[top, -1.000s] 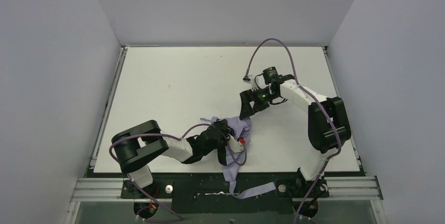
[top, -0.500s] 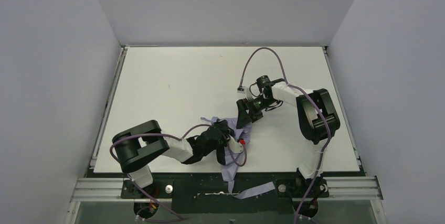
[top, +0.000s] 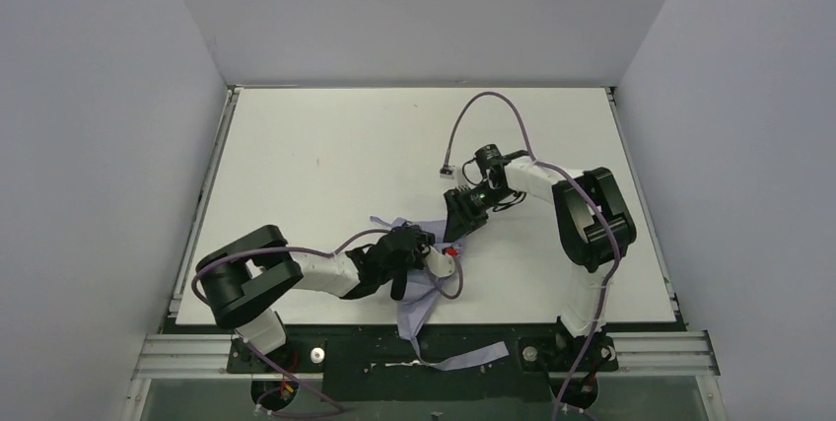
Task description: Put away the umbrella
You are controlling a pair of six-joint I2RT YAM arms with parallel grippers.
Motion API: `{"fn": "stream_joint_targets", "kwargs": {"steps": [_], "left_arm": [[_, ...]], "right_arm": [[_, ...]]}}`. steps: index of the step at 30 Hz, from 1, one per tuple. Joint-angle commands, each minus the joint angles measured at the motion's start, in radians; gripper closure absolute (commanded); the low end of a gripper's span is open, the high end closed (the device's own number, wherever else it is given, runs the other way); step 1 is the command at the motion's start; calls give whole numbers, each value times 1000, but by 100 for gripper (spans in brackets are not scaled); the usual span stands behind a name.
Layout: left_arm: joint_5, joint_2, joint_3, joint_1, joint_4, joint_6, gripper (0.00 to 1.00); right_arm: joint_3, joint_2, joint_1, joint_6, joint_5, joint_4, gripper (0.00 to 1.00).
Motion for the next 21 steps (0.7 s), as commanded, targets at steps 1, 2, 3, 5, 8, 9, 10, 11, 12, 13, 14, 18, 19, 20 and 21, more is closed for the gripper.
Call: {"fn": "stream_joint_targets", "kwargs": {"steps": [1,2,3,5,8,9,10,11,12,13,14,18,19,20,21], "left_arm": [[4,-122,80,41,-88,-148,68],[3,-144,77,41,-87,-161,61],[2,-166,71,41,-87,-175,54],[10,-225,65,42,-103,-205,48],[41,-336,56,42,-174,-267,47],[64,-381,50,41,-205,-295,47],[82,-427,42,42,-242,-319,47],[97,-470,36,43,-270,-347,47],[106,-516,29,44,-299,-375,47],[110,-558,21,46,-321,-402,47],[112,-606,13,51,-342,-433,46],[125,-772,-13,104,-415,-557,47],[138,-803,-14,129,-433,-585,47],[161,-824,-14,156,-452,-609,47],[187,-841,-11,184,-468,-627,47]], "right_arm": [[-18,-28,51,14,172,58,77],[-27,-40,61,20,198,76,78],[-36,-51,68,26,220,99,79],[-55,-78,81,38,259,149,81],[-106,-135,98,47,335,243,82],[-125,-157,104,51,362,278,82],[-142,-179,113,56,405,316,82],[-155,-198,119,59,428,347,83],[-164,-215,128,48,441,369,83],[-172,-237,141,31,465,388,83],[-180,-251,156,7,493,402,83],[-212,-291,222,-131,640,456,82],[-220,-295,239,-166,678,461,82],[-228,-300,257,-206,718,468,82],[-242,-304,277,-248,755,480,82]]}}
